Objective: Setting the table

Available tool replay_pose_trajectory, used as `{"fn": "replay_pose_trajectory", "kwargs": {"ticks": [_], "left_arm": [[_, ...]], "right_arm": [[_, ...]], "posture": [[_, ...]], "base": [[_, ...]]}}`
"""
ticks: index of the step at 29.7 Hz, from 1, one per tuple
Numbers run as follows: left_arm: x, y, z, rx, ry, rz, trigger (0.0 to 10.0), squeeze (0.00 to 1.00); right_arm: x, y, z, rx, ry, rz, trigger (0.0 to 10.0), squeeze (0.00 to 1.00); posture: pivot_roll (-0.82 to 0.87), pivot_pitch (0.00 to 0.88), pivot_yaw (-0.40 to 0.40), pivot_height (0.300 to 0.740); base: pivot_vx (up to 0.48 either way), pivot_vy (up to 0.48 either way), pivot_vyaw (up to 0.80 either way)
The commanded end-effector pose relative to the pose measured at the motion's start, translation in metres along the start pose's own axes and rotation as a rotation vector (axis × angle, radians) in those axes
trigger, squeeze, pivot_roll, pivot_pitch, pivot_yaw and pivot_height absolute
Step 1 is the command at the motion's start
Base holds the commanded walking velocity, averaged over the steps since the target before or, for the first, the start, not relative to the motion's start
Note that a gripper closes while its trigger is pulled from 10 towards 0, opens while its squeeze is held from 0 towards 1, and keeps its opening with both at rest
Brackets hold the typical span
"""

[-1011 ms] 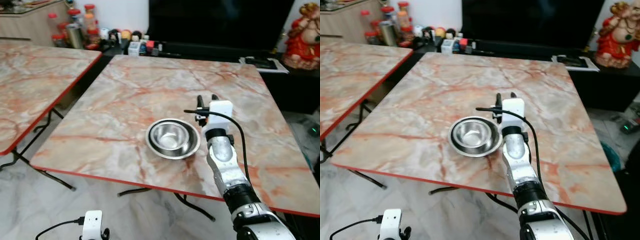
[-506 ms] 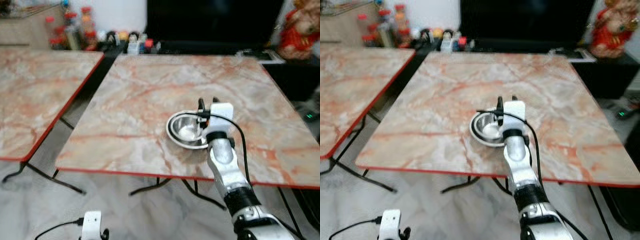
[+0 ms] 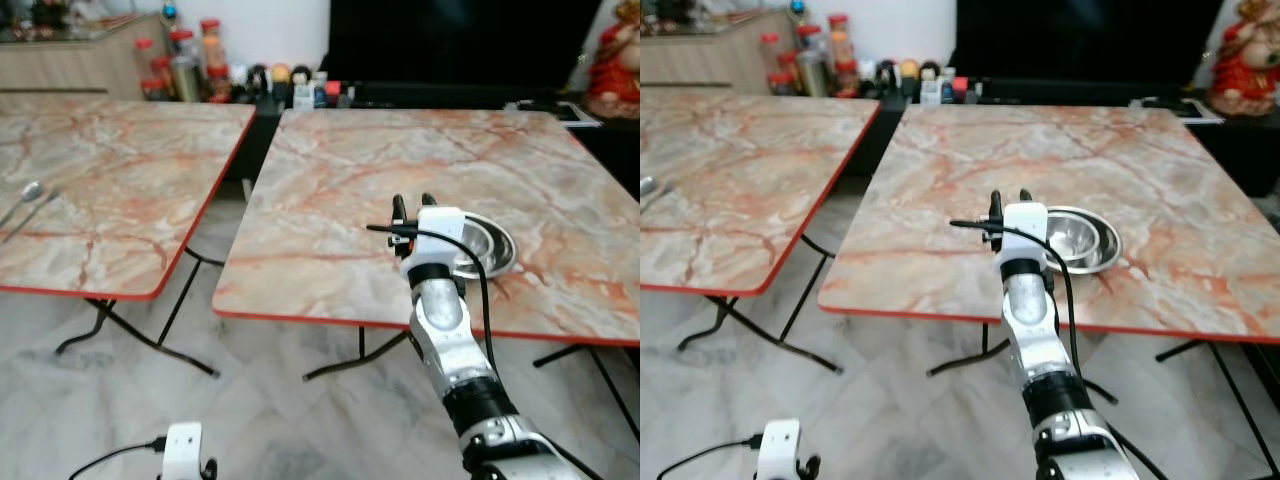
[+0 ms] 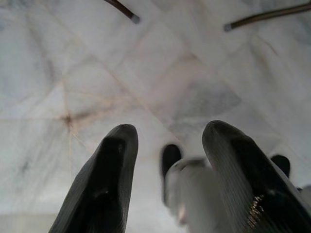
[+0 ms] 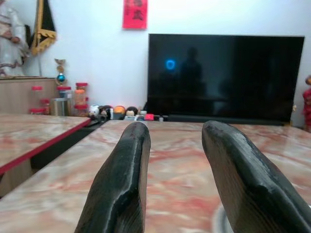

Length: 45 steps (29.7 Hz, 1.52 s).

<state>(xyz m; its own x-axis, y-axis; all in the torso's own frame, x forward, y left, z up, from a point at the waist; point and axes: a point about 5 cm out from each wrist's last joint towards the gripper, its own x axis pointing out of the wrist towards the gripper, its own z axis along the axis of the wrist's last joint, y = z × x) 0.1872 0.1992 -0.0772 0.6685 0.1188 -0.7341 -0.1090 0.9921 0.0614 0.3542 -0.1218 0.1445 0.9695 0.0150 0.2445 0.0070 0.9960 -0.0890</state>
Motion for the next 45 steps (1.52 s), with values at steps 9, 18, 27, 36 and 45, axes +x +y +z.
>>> {"fn": "replay_pose_trajectory", "kwargs": {"ticks": [9,18,27,36,45], "left_arm": [[-0.001,0.007,-0.002,0.001,0.000,0.015,10.0,0.00],[-0.001,0.008,-0.002,0.003,0.002,0.017,10.0,0.00],[-0.002,0.009,-0.003,0.006,0.005,0.017,10.0,0.00],[-0.002,0.012,-0.003,0.027,0.007,0.013,10.0,0.00],[-0.001,0.015,0.001,0.041,0.002,0.013,10.0,0.00]], "right_arm": [[-0.020,0.001,-0.031,0.029,0.129,0.034,10.0,0.00],[-0.046,-0.010,-0.071,-0.007,0.306,0.048,10.0,0.00],[-0.073,-0.019,-0.103,0.011,0.468,0.038,10.0,0.00],[-0.142,-0.037,-0.155,0.062,0.849,0.000,10.0,0.00],[-0.200,-0.045,-0.178,0.079,1.101,-0.023,10.0,0.00]], "posture": [[-0.04,0.000,-0.015,0.740],[-0.03,0.000,-0.015,0.740],[-0.03,0.000,-0.011,0.740],[-0.04,0.000,0.005,0.740],[-0.03,0.000,0.009,0.740]], "base": [[0.000,0.382,0.00],[0.000,0.377,0.00],[0.000,0.373,0.00],[0.000,0.368,0.00],[0.000,0.365,0.00]]}}
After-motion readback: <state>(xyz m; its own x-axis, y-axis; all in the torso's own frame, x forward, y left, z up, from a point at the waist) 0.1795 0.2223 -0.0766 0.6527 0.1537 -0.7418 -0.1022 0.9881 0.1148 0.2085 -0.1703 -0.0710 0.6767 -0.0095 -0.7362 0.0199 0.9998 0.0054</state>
